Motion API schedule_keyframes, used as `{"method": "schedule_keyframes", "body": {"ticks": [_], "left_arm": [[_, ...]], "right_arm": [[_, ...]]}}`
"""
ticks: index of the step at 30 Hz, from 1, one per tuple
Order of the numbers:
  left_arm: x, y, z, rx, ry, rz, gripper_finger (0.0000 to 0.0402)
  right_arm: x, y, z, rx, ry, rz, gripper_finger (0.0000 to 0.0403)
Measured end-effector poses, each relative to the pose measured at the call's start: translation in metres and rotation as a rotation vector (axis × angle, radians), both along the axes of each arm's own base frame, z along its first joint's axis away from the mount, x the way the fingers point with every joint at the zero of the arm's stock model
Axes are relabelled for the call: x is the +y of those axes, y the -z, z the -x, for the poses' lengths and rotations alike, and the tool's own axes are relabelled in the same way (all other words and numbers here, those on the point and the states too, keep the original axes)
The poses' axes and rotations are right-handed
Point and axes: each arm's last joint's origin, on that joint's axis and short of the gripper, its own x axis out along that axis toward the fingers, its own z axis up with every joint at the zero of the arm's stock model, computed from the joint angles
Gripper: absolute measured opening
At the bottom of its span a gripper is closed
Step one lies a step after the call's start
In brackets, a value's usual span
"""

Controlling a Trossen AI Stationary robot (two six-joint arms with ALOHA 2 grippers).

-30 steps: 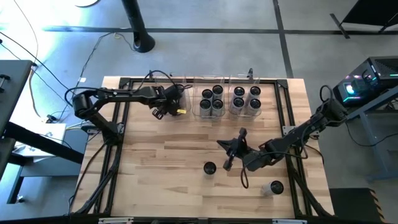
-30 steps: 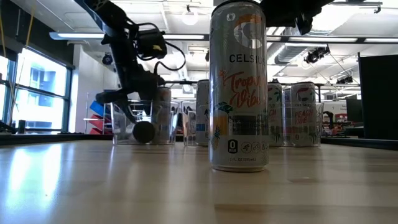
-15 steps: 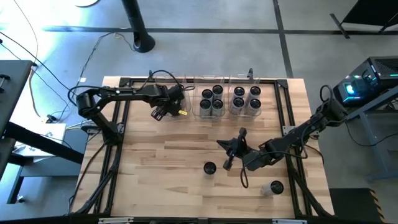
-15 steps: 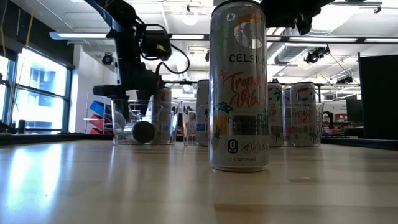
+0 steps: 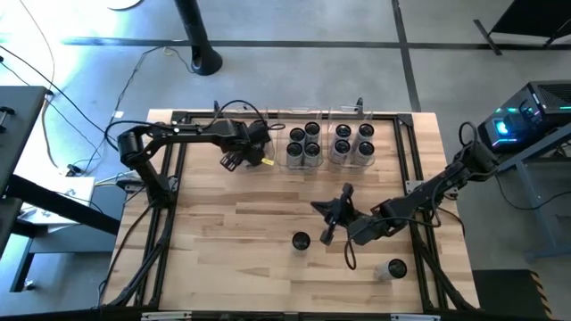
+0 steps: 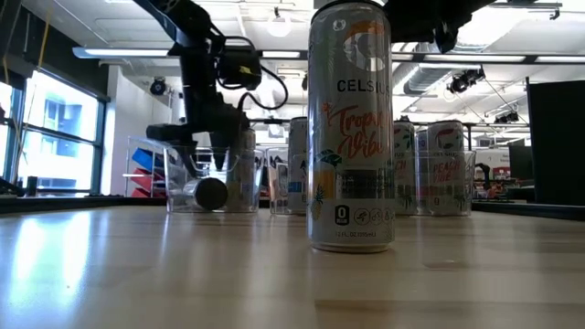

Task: Sort soda cans
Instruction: Remove the white-yellow soda can from the left transparent bin

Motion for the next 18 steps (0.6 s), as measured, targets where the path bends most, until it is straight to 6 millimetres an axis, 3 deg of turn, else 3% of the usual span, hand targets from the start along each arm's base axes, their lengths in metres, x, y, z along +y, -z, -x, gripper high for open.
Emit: {"method": "schedule_keyframes", "body": {"ticks": [6,11,18], "left_arm": [[0.000,-0.028,-0.007,-0.020,-0.084,-0.031,0.0250],[0.023,-0.041,0.003,-0.088,-0.237,0.108,0.0248],[0.046,-0.033,0.022,-0.078,-0.290,0.168,0.0254]], "right_arm": [[0.001,0.000,0.000,0.003,-0.015,-0.005,0.0000],[0.001,0.000,0.000,0.022,-0.028,0.035,0.0000],[0.000,-0.004,0.002,0.048,-0.050,0.105,0.0000]]}}
